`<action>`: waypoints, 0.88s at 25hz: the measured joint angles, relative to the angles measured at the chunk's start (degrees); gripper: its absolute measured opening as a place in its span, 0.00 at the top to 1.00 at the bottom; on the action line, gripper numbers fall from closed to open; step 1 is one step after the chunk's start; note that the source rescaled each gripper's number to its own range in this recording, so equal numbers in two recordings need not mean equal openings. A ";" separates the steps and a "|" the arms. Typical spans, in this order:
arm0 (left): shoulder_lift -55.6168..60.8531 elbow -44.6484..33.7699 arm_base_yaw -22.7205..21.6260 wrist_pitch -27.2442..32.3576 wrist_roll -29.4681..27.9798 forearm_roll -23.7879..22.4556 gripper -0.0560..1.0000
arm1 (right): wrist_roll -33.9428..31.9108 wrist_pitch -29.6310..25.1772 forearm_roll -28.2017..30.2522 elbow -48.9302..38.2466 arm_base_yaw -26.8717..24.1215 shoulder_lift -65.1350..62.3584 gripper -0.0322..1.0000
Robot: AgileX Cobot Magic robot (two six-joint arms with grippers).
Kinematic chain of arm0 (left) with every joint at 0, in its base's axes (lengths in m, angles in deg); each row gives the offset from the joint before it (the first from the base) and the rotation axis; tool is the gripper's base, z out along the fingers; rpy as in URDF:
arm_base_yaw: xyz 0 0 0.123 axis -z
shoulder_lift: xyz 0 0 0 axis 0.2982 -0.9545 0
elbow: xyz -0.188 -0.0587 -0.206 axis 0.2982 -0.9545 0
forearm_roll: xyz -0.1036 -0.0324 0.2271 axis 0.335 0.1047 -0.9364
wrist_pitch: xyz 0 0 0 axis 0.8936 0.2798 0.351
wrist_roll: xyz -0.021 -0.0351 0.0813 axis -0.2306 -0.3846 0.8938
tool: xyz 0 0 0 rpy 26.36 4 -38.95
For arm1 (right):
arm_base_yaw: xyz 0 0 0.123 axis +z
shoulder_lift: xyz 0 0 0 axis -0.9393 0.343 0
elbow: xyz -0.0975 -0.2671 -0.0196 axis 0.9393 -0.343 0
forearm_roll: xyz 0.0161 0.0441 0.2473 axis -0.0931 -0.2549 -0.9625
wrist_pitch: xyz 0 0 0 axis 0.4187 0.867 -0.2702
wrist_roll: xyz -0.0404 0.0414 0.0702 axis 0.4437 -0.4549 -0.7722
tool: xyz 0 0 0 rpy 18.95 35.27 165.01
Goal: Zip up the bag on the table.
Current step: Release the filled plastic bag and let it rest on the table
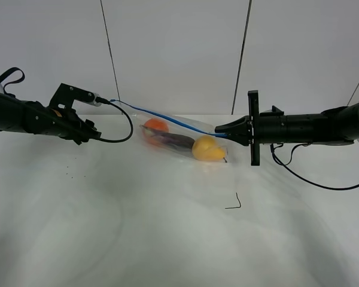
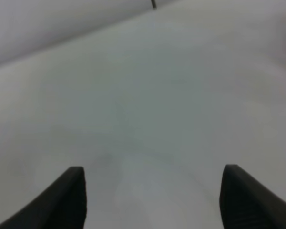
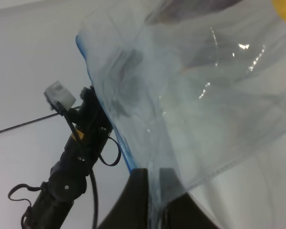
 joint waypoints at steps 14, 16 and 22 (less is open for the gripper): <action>0.18 22.51 0.00 50.41 -9.12 -0.11 0.17 | -0.05 0.00 0.00 0.00 0.00 0.00 0.97; 0.18 24.92 0.00 55.56 -9.23 -0.11 0.17 | -0.05 0.00 0.00 0.00 0.00 0.00 0.97; 0.20 30.10 0.00 66.65 -13.60 -0.11 0.07 | 0.01 0.00 0.00 0.00 0.00 0.00 0.97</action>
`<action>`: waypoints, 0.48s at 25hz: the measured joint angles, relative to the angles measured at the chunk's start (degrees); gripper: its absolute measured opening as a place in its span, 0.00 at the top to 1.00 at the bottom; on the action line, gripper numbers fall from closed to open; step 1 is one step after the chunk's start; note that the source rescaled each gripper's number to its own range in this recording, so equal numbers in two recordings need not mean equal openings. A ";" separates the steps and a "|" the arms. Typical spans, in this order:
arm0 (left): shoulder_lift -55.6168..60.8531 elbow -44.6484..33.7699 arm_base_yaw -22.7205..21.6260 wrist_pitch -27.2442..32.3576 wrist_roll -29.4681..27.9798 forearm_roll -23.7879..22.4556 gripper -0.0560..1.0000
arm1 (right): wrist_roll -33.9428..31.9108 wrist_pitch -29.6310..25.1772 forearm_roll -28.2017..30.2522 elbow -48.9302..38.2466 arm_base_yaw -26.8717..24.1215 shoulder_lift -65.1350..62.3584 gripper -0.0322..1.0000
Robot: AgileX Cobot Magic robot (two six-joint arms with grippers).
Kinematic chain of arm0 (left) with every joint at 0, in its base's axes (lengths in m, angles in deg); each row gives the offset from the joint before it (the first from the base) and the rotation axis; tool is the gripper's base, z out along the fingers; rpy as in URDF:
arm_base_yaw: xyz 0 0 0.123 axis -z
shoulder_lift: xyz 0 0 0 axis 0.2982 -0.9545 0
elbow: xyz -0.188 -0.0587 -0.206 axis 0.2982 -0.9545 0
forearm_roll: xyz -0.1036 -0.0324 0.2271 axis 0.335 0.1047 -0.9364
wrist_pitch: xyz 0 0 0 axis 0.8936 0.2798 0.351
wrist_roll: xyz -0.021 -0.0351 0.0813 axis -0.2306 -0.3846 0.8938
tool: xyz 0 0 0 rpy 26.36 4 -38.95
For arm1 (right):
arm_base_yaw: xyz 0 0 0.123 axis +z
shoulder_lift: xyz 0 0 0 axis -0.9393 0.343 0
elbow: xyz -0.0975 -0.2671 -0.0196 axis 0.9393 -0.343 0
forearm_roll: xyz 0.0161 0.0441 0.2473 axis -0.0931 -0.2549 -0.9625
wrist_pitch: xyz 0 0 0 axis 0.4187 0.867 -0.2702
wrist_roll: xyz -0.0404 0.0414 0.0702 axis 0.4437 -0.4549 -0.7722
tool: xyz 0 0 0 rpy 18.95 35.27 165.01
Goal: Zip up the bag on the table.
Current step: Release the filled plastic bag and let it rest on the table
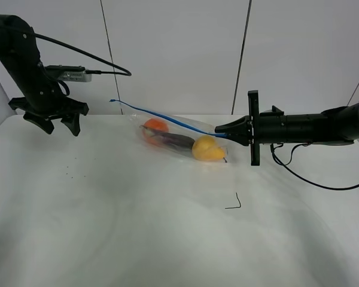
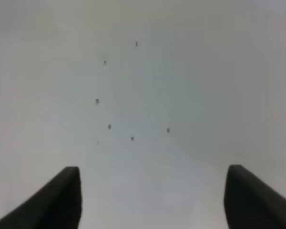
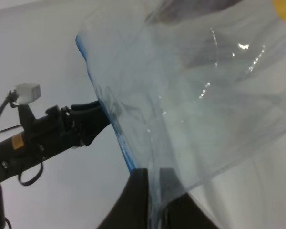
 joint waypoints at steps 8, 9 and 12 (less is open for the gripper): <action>0.10 0.78 0.00 8.39 -2.72 1.69 0.00 | 0.00 0.00 0.00 0.00 0.00 0.00 0.97; 0.17 0.72 0.00 8.39 -2.72 2.08 0.00 | 0.00 0.00 0.00 0.00 0.00 0.00 0.97; 1.40 -0.98 0.00 8.39 -2.84 3.17 0.00 | 0.00 0.00 0.00 0.00 0.00 0.00 0.97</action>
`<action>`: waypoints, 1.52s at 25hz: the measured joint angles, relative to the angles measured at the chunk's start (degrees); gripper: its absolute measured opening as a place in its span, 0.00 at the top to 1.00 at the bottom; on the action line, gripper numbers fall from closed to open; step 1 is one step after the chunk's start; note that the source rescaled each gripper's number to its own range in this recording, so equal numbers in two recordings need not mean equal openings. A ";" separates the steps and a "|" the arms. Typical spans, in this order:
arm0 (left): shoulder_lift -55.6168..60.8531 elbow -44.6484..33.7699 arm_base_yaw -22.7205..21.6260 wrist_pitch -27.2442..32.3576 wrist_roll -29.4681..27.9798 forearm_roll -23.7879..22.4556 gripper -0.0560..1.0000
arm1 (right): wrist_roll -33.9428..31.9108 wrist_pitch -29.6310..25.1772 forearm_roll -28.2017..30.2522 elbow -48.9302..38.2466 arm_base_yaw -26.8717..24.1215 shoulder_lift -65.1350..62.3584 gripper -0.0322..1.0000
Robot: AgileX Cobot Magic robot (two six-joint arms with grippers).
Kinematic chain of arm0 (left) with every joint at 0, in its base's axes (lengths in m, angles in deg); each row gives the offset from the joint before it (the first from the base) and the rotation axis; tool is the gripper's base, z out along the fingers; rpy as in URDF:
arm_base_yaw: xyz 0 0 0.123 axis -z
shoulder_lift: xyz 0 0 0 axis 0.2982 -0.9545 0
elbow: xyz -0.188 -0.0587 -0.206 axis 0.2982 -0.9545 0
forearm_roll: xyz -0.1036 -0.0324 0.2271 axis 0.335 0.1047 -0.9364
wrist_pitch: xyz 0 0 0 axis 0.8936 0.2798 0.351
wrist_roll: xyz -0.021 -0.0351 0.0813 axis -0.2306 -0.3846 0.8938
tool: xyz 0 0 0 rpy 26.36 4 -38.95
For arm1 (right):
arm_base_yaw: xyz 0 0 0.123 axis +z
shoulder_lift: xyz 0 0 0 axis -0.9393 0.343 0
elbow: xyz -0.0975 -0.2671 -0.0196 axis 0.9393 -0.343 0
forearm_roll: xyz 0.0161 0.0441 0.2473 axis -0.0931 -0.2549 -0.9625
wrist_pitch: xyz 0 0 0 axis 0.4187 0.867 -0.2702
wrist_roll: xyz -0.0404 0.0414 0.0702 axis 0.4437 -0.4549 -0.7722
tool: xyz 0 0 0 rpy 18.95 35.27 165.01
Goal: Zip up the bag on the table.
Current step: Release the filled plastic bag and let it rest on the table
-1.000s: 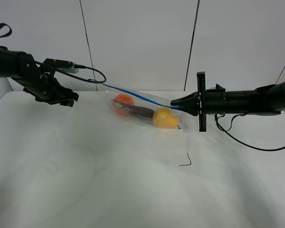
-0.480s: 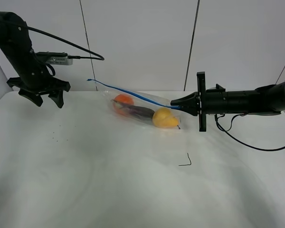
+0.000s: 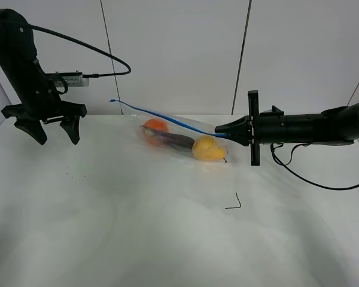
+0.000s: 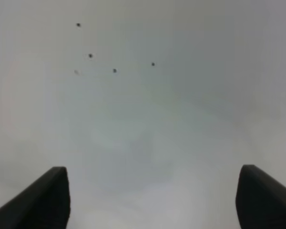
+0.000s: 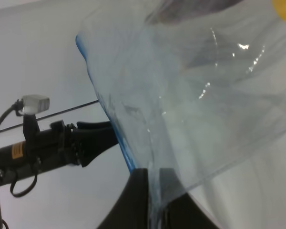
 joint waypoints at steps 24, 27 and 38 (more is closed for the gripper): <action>51.60 -49.91 0.00 -2.55 1.28 -0.21 0.00 | 0.16 0.00 0.00 0.00 0.00 0.00 0.97; 58.84 -55.05 0.00 -5.68 1.28 -0.21 0.00 | 0.16 0.00 0.00 0.00 0.00 0.00 0.97; 79.62 -62.63 0.00 -7.14 2.50 -0.21 0.00 | 0.16 0.00 0.00 0.00 0.00 0.00 0.97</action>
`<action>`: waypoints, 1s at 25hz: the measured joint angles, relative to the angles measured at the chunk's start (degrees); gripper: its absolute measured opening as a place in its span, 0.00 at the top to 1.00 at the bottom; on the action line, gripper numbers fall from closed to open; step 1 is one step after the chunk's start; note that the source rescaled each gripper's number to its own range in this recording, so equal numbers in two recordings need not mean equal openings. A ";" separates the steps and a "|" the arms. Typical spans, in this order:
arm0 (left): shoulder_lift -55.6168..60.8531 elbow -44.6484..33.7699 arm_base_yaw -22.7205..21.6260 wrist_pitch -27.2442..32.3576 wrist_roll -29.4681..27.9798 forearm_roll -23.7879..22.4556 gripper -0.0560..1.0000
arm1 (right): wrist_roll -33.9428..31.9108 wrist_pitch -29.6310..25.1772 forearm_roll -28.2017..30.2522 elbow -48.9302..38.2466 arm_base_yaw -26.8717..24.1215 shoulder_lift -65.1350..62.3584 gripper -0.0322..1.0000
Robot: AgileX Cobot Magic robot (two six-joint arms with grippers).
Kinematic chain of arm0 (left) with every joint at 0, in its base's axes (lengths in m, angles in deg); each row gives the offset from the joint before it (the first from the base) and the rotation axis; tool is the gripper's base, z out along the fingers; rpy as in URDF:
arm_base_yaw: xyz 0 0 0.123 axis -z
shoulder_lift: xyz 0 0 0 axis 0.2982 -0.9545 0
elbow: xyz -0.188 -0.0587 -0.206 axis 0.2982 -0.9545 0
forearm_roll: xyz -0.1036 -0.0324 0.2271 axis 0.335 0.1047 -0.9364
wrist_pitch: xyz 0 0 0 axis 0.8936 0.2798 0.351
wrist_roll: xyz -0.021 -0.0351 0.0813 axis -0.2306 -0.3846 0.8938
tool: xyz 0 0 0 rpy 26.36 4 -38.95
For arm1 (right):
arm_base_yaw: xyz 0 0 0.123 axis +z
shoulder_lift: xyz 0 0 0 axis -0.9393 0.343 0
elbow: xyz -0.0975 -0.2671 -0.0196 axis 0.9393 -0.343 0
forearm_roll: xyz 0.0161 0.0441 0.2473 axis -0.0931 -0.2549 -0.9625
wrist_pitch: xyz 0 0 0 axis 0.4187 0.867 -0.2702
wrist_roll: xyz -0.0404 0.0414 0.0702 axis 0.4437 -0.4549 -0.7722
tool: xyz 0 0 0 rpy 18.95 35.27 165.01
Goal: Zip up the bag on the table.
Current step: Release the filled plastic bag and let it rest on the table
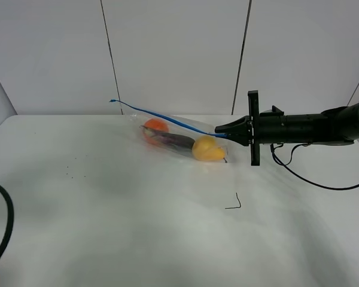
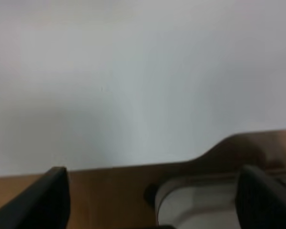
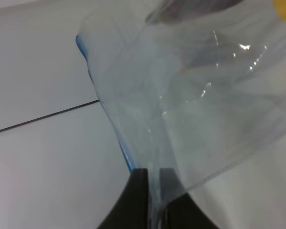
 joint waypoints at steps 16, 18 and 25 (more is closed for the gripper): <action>23.14 -0.19 -10.48 -0.48 0.02 -0.23 0.00 | 0.00 0.00 0.00 0.00 0.00 0.00 0.97; 26.51 -0.30 -9.95 -0.43 0.02 -0.23 0.00 | 0.00 0.00 0.00 0.00 0.00 0.00 0.97; 31.05 -0.32 -7.34 -0.39 0.07 -0.23 0.00 | -0.19 0.00 0.00 0.00 0.00 0.00 0.97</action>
